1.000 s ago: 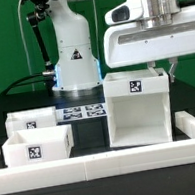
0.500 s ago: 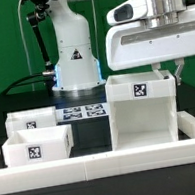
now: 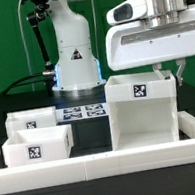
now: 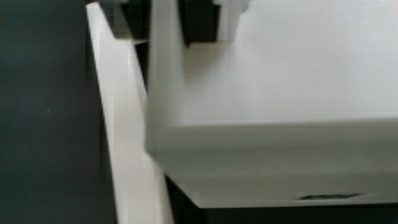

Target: Assemble drawer

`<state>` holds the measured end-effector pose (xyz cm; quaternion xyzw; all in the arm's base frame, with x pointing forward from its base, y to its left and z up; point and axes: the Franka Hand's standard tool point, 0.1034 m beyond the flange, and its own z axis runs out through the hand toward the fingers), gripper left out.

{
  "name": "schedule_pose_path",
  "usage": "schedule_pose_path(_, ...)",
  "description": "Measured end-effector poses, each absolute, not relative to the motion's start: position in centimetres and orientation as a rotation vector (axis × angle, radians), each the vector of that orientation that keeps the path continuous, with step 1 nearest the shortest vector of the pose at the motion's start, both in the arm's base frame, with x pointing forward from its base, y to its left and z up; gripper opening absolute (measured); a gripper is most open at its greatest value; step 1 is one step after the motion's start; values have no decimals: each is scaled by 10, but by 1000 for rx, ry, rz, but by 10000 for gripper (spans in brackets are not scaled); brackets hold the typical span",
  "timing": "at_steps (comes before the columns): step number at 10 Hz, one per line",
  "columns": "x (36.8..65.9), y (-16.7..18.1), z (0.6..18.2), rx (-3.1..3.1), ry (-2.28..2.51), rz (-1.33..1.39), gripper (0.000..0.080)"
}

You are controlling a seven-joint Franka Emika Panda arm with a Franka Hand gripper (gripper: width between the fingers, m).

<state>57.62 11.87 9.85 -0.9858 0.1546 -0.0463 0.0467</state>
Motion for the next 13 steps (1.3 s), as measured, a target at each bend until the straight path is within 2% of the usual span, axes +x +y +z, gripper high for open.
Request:
schedule_pose_path(4, 582, 117, 100, -2928, 758, -132, 38)
schedule_pose_path(10, 607, 90, 104, -2687, 1290, -148, 38)
schedule_pose_path(13, 607, 95, 106, -2566, 1479, -122, 38)
